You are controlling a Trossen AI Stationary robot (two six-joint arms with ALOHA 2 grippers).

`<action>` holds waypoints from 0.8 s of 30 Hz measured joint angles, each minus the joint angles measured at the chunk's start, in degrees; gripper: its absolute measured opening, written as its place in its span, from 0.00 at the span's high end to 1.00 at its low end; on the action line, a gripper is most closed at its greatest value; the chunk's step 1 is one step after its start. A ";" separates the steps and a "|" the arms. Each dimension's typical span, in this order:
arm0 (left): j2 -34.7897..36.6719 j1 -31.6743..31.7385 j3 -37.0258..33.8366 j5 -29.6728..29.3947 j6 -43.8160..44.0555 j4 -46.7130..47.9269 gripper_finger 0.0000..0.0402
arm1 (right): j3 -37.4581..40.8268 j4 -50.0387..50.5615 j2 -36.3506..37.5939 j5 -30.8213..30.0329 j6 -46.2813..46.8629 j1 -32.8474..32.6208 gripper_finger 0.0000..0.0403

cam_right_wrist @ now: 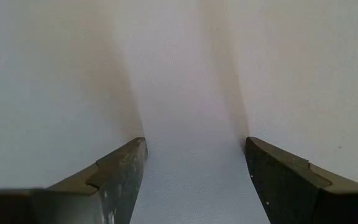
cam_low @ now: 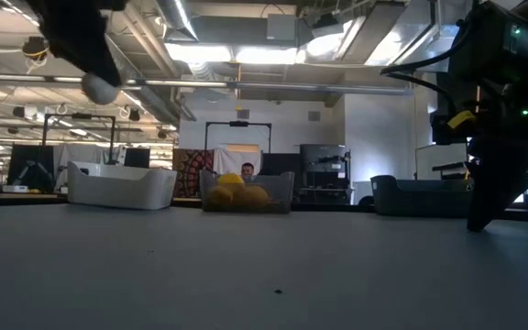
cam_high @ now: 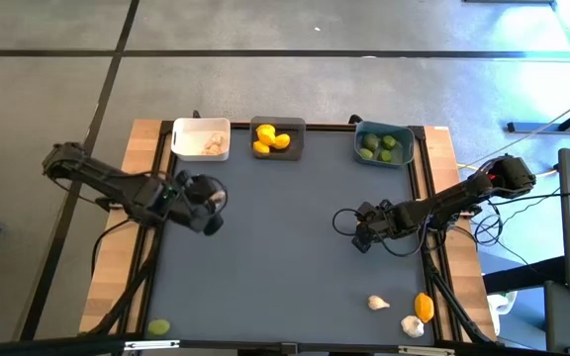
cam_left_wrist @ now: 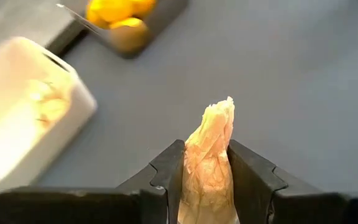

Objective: Sort produce into baskets
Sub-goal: Put the garlic into the white bin

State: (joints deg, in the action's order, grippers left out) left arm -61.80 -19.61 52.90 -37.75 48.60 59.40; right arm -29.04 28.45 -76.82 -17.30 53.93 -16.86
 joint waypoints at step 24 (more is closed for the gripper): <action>-0.22 36.72 0.00 -3.28 -27.39 -9.54 0.74 | -0.02 -0.18 0.00 -0.36 -0.22 0.00 0.31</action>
State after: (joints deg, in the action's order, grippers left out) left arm -62.02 17.10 52.90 -41.02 21.21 49.86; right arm -29.06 28.27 -76.82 -17.66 53.71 -16.86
